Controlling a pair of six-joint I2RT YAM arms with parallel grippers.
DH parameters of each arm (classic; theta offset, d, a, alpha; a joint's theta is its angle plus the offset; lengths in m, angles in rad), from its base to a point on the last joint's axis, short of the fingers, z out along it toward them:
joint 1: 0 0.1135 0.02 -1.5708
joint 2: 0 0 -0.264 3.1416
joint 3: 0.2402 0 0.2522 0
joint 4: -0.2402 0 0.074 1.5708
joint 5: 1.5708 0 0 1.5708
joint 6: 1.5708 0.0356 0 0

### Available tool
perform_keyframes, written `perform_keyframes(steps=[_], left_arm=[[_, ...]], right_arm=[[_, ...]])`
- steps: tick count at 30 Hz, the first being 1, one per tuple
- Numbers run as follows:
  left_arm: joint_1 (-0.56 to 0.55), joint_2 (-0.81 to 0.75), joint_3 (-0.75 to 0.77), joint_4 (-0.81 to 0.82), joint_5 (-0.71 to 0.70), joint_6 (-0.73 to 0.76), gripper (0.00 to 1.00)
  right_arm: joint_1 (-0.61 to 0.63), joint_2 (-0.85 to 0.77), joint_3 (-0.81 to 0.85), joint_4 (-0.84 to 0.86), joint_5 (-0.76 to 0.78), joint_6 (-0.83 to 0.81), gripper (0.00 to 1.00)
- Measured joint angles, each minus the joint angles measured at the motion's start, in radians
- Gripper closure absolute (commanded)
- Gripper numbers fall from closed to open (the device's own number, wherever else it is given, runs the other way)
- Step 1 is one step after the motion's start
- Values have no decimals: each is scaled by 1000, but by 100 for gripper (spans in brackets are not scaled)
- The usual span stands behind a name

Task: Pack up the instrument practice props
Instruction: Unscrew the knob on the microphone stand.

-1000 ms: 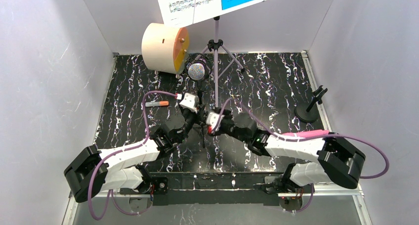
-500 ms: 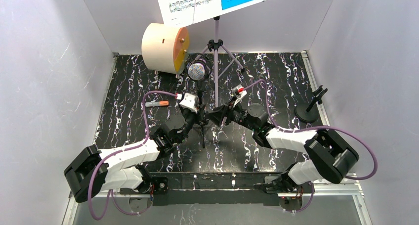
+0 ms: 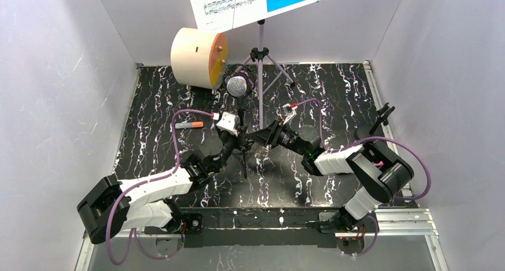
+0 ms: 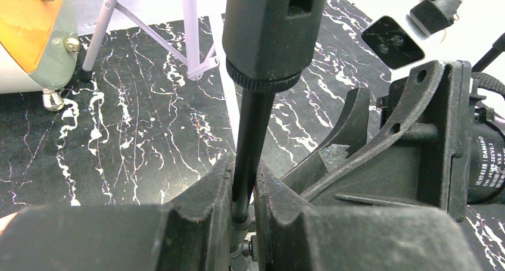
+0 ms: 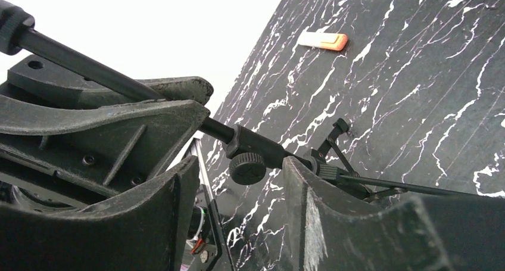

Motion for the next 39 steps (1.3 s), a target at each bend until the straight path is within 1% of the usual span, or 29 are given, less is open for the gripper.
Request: perform_keyframes(steps=[5, 12, 27, 29, 34, 37, 39], left_arm=[[0, 0, 0, 0, 0, 0, 100], [0, 0, 0, 0, 0, 0, 100], [0, 0, 0, 0, 0, 0, 100], [0, 0, 0, 0, 0, 0, 100], [0, 0, 0, 0, 0, 0, 100], [0, 0, 0, 0, -2, 1, 100], [0, 0, 0, 0, -5, 1, 100]], right_arm=[[-8, 35, -2, 62, -20, 44, 45], [-13, 57, -5, 84, -50, 61, 48], [-19, 60, -5, 80, -81, 29, 66], [-20, 60, -4, 74, -84, 23, 71], [-24, 58, 7, 55, -103, -39, 84], [-24, 39, 21, 9, -118, -124, 89], [-24, 18, 39, -47, -134, -215, 92]])
